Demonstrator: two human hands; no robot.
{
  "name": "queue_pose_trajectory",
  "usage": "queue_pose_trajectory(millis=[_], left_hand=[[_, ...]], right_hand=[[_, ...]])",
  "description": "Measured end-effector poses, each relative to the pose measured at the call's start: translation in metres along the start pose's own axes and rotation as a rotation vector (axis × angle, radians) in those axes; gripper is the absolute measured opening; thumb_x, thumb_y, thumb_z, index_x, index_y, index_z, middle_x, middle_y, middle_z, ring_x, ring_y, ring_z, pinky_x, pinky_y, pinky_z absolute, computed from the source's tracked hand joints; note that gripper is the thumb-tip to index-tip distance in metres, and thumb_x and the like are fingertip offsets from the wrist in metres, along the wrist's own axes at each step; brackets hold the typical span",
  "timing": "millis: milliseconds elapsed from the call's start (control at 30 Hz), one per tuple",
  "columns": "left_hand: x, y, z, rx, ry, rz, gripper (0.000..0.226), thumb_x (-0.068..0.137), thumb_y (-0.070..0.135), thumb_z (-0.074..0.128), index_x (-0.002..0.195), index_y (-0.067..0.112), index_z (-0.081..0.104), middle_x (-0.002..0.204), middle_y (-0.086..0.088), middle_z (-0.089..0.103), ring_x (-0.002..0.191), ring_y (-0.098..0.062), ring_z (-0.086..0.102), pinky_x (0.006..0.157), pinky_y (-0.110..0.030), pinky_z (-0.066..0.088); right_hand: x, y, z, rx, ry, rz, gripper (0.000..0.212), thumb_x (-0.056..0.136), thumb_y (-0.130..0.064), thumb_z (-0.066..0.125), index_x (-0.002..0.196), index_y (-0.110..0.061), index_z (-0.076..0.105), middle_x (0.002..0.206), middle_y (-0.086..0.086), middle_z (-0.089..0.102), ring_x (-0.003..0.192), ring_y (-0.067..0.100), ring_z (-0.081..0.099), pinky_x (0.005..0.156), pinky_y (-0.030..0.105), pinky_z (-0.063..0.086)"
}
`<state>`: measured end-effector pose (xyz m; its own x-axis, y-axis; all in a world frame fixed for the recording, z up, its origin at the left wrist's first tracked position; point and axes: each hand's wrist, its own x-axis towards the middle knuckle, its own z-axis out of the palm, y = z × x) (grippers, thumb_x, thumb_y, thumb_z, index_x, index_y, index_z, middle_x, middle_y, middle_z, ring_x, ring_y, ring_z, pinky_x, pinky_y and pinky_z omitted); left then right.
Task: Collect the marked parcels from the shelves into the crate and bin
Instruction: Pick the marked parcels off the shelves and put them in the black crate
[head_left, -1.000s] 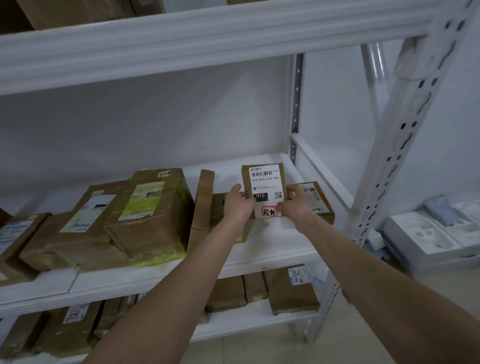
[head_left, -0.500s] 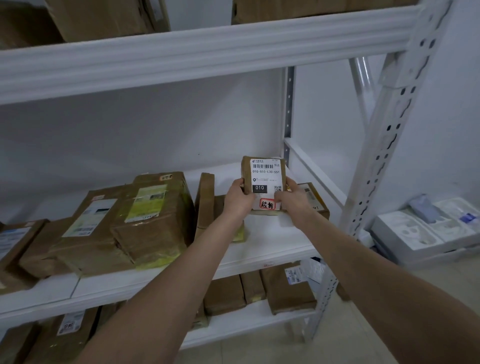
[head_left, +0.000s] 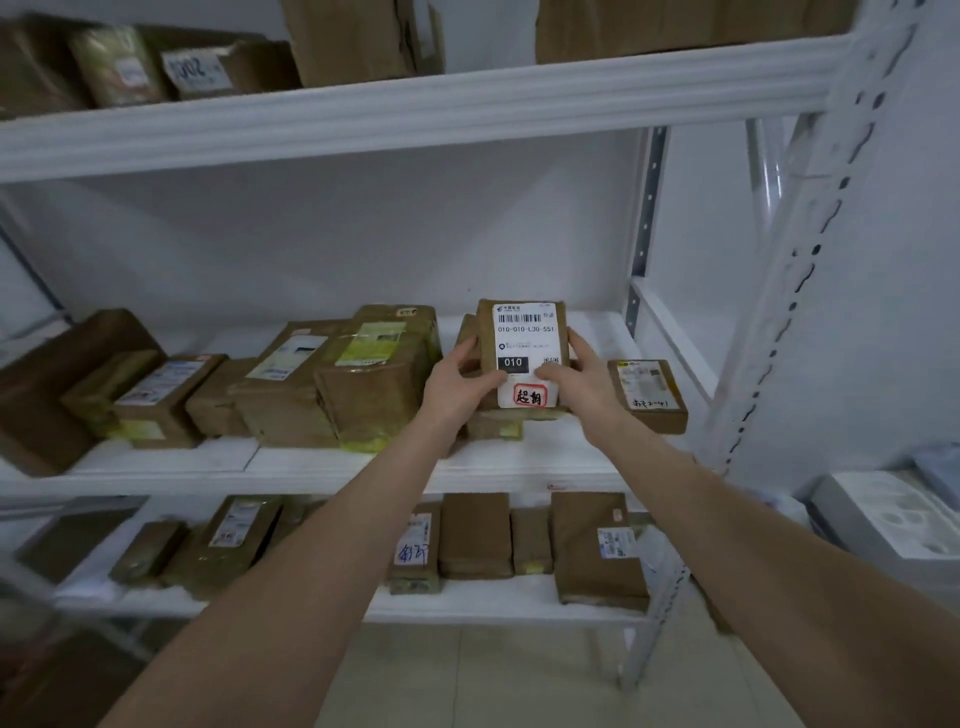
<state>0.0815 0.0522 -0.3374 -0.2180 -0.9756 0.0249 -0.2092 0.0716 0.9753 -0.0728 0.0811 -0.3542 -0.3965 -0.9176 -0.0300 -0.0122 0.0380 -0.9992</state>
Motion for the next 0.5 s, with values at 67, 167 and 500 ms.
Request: queue_pose_trajectory(millis=[67, 167, 500], left_hand=[[-0.02, -0.001, -0.011, -0.037, 0.026, -0.008, 0.067, 0.084, 0.007, 0.07, 0.144, 0.014, 0.04, 0.122, 0.001, 0.061, 0.1, -0.015, 0.062, 0.087, -0.032, 0.054], [-0.043, -0.012, -0.029, -0.034, 0.075, -0.049, 0.061, 0.081, 0.008, 0.073, 0.138, 0.013, 0.05, 0.118, -0.003, 0.066, 0.099, -0.018, 0.066, 0.087, -0.038, 0.056], [-0.122, -0.075, -0.098, -0.051, 0.247, -0.266, 0.068, 0.078, 0.012, 0.077, 0.139, 0.014, 0.048, 0.122, -0.01, 0.065, 0.096, -0.024, 0.068, 0.075, -0.038, 0.059]], right_hand=[[-0.014, 0.0, 0.005, -0.029, -0.028, -0.022, 0.068, 0.084, -0.01, 0.067, 0.143, -0.029, 0.038, 0.106, -0.004, 0.063, 0.087, 0.015, 0.067, 0.083, 0.04, 0.057], [-0.038, 0.002, 0.019, -0.131, -0.069, -0.049, 0.066, 0.082, -0.019, 0.074, 0.139, -0.023, 0.042, 0.109, -0.008, 0.059, 0.084, 0.009, 0.061, 0.068, 0.025, 0.053], [-0.112, 0.049, 0.088, -0.32, -0.293, -0.004, 0.079, 0.077, -0.031, 0.078, 0.143, -0.021, 0.038, 0.136, 0.001, 0.056, 0.114, 0.021, 0.06, 0.093, 0.045, 0.052]])
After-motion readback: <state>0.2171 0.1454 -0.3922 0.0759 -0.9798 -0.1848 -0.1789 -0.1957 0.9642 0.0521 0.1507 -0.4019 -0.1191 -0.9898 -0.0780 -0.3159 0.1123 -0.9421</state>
